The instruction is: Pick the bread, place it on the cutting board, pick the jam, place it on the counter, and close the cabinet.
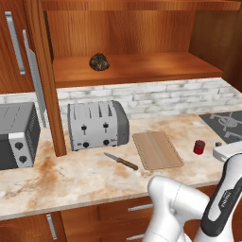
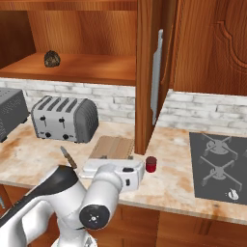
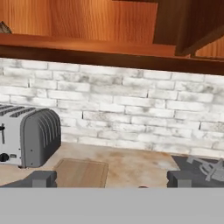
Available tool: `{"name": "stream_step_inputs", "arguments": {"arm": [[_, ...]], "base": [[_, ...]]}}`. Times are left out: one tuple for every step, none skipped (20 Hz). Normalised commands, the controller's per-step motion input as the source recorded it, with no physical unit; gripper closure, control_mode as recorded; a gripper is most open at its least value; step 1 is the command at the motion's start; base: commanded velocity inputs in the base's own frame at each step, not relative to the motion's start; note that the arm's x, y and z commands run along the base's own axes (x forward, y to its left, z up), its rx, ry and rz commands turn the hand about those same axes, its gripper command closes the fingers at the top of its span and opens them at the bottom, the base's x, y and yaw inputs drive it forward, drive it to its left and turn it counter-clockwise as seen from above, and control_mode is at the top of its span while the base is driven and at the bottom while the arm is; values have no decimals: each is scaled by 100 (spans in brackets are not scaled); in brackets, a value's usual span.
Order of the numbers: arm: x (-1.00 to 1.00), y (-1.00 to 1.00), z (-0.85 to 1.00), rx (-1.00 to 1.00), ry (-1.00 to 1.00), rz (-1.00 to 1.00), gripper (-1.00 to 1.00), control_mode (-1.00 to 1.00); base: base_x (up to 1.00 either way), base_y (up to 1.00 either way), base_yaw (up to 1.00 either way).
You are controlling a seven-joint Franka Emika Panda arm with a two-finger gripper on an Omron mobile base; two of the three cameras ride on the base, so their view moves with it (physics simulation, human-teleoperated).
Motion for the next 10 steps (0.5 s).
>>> {"name": "stream_step_inputs", "arguments": {"arm": [[-18, 36, 29, 0, -1, 0, -100, -100], [-18, 37, 28, 0, -2, 0, -100, -100], [-17, 39, 28, 0, -2, 0, -100, -100], [-19, 44, 29, 0, -4, 0, -100, -100], [-21, 46, 27, 0, -5, 0, -100, -100], [-20, 46, 28, 0, -6, 0, -100, -100], [-21, 47, 28, 0, -5, 0, -100, -100], [-26, 44, 26, 0, -7, 0, -100, -100], [-28, 46, 25, 0, -7, -1, -100, -100], [-28, 49, 24, 0, -7, -1, -100, -100]], "base": [[0, 0, 0], [0, 0, 0], [0, 0, 0], [0, 0, 0], [0, 0, 0], [0, 0, 0], [0, 0, 0], [0, 0, 0], [0, 0, 0], [0, 0, 0]]}}
